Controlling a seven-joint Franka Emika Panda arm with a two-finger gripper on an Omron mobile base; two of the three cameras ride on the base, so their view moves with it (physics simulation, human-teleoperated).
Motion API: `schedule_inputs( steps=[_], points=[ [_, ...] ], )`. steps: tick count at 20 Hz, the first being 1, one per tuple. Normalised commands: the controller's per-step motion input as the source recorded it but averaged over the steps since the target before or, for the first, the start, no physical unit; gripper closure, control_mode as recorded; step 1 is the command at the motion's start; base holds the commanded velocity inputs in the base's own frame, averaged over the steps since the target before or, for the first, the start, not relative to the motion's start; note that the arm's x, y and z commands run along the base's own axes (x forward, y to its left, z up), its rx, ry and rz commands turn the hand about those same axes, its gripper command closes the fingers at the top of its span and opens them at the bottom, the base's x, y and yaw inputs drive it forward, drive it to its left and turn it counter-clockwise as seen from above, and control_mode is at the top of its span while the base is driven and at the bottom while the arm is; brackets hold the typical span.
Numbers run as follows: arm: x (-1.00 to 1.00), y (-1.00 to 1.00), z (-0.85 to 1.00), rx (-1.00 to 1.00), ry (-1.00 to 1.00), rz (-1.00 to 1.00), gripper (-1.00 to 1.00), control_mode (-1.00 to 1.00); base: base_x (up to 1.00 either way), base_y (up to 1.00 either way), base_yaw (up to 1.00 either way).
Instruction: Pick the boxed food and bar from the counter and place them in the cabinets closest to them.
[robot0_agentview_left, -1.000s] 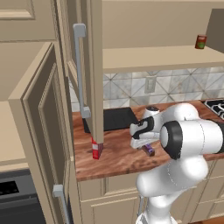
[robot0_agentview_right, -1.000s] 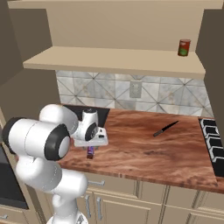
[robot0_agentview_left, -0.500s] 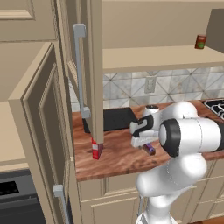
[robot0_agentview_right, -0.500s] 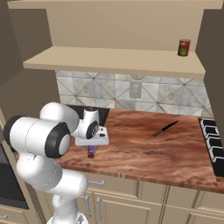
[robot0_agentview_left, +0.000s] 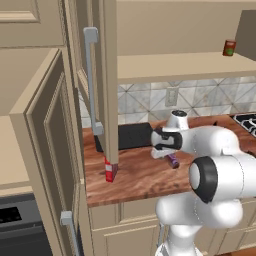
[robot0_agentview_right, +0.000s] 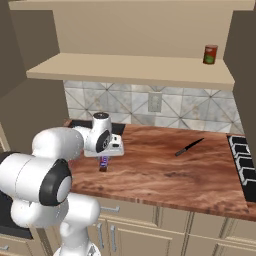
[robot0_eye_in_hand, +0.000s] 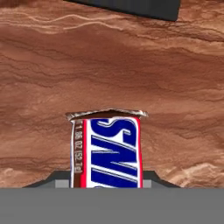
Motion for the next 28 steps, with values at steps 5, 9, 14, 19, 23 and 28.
schedule_inputs(
  steps=[5, 9, 14, 19, 23, 28],
  points=[
    [-0.15, 0.00, 0.59, 0.00, -0.14, -0.01, 1.00, -1.00, 0.00, 0.00, 0.00],
    [-0.22, -0.02, 0.53, 0.00, -0.11, -0.03, 1.00, -1.00, 0.00, 0.00, 0.00],
    [-0.33, -0.07, 0.58, 0.00, -0.09, -0.04, 1.00, -1.00, 0.00, 0.00, 0.00],
    [-0.39, -0.12, 0.69, -0.01, -0.02, -0.03, 1.00, -1.00, 0.00, 0.00, 0.00],
    [-0.48, -0.12, 0.77, -0.01, -0.01, 0.00, 1.00, -1.00, 0.00, 0.00, 0.00],
    [-0.46, -0.05, 0.88, 0.00, -0.05, 0.00, 1.00, -1.00, 0.00, 0.00, 0.00]
  ],
)
